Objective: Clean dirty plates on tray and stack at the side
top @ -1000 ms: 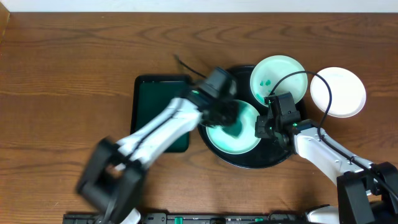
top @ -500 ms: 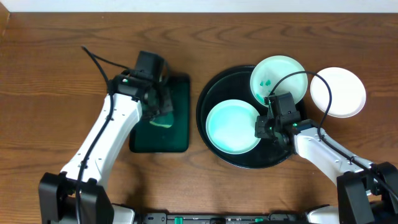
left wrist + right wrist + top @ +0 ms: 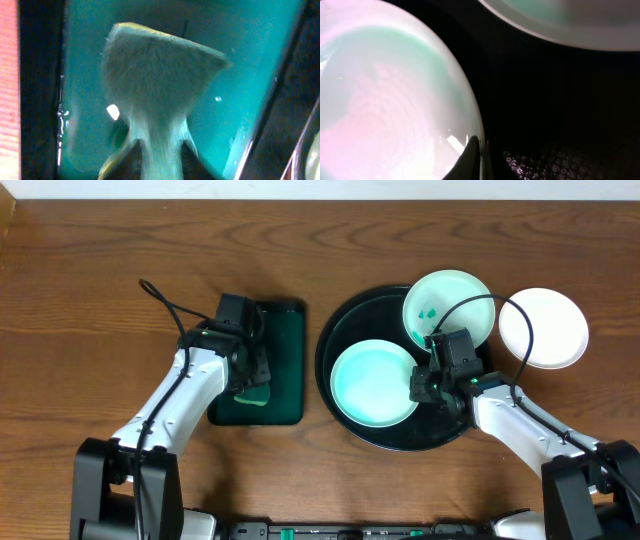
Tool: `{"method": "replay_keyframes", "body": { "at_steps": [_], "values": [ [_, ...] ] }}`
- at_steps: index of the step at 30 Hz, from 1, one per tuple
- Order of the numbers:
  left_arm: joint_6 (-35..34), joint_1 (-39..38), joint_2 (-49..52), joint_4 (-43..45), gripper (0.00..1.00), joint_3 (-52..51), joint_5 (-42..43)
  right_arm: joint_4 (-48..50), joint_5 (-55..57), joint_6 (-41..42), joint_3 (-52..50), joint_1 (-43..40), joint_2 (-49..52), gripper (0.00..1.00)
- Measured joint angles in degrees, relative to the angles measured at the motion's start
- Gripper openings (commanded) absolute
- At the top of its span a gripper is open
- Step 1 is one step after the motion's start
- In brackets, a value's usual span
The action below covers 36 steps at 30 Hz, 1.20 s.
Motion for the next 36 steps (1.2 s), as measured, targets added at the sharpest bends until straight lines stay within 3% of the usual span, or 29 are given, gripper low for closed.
{"method": "replay_keyframes", "body": {
  "at_steps": [1,5,9,14,19,26,33,36],
  "values": [
    [0.11,0.00,0.00,-0.07,0.57,0.00,-0.22,-0.02,-0.37,0.04,0.00,0.00,0.00,0.21],
    [-1.16,0.20,0.00,-0.96,0.62,0.07,-0.39,-0.33,-2.47,-0.28,0.00,0.07,0.00,0.44],
    [-2.86,1.97,-1.27,-2.14,0.65,2.91,-0.33,-0.76,-2.51,-0.42,0.00,0.07,0.00,0.51],
    [-4.63,6.58,-7.54,-1.14,0.71,7.37,-0.37,-1.60,-2.49,-0.37,0.00,0.07,0.00,0.51],
    [-5.84,12.59,-12.48,-0.50,0.77,8.15,-0.44,-1.70,-2.49,-0.37,0.00,0.07,0.00,0.49],
    [-6.10,15.50,-12.37,-0.70,0.79,8.15,-0.59,-1.38,-1.70,0.26,0.02,0.07,0.72,0.41],
    [-6.10,15.50,-12.37,-0.70,0.79,8.15,-0.59,-0.79,0.00,1.16,0.20,0.04,1.46,0.06],
    [-6.10,15.50,-12.37,-0.74,0.79,8.15,-0.57,-0.39,-0.50,1.01,0.33,0.04,1.84,0.01]
  ]
}}
